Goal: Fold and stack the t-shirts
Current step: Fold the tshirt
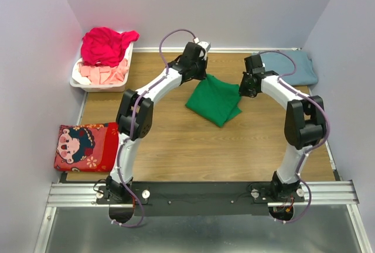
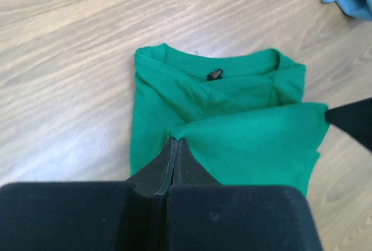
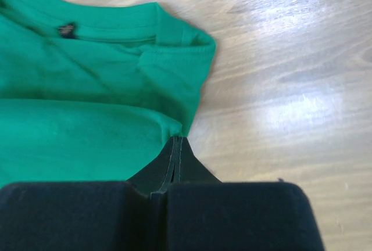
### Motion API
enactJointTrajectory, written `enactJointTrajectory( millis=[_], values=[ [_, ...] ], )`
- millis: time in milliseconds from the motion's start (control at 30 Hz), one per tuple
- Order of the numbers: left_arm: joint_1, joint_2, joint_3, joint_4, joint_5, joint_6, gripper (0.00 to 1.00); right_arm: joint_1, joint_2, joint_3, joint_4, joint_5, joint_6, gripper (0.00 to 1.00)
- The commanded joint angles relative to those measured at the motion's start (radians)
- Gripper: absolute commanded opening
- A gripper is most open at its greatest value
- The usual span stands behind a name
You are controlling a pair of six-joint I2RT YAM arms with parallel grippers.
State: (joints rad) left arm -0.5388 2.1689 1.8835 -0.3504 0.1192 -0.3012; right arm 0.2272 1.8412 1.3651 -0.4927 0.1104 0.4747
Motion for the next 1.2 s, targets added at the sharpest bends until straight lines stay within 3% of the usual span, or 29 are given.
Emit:
enactJointTrajectory(
  millis=[0,67,167,300,333,400,467,567,733,867,1167],
  values=[
    [0.005,0.162,0.101,0.021,0.04,-0.004,0.0,-0.006,0.113,0.063,0.012,0.106,0.031,0.01],
    [0.008,0.209,0.143,0.002,0.043,0.0,0.0,-0.005,0.136,0.086,0.016,0.124,0.044,0.01],
    [0.013,0.278,0.216,-0.025,0.042,0.002,0.17,-0.006,0.182,0.103,0.016,0.133,0.056,0.01],
    [0.037,0.308,0.261,-0.036,-0.004,-0.013,0.49,-0.006,0.181,0.098,0.014,0.159,0.081,0.01],
    [0.043,0.315,0.27,-0.038,-0.012,-0.024,0.51,-0.005,0.176,0.095,0.016,0.169,0.087,0.02],
    [0.057,0.319,0.305,-0.044,-0.026,-0.036,0.55,-0.008,0.161,0.092,0.014,0.19,0.094,0.14],
    [0.069,0.309,0.325,-0.044,-0.036,-0.041,0.58,-0.006,0.145,0.092,0.014,0.198,0.096,0.32],
    [0.082,0.272,0.335,-0.018,-0.046,-0.036,0.6,-0.008,0.125,0.095,0.014,0.213,0.104,0.43],
    [0.091,0.198,0.316,-0.004,-0.043,-0.013,0.6,-0.006,0.078,0.106,0.014,0.178,0.093,0.52],
    [0.097,0.158,0.289,-0.035,-0.078,0.01,0.6,-0.008,0.024,0.083,0.011,0.112,0.082,0.73],
    [0.114,0.069,0.181,-0.07,-0.154,0.019,0.6,-0.006,-0.117,-0.118,0.048,-0.07,0.206,0.76]
  ],
)
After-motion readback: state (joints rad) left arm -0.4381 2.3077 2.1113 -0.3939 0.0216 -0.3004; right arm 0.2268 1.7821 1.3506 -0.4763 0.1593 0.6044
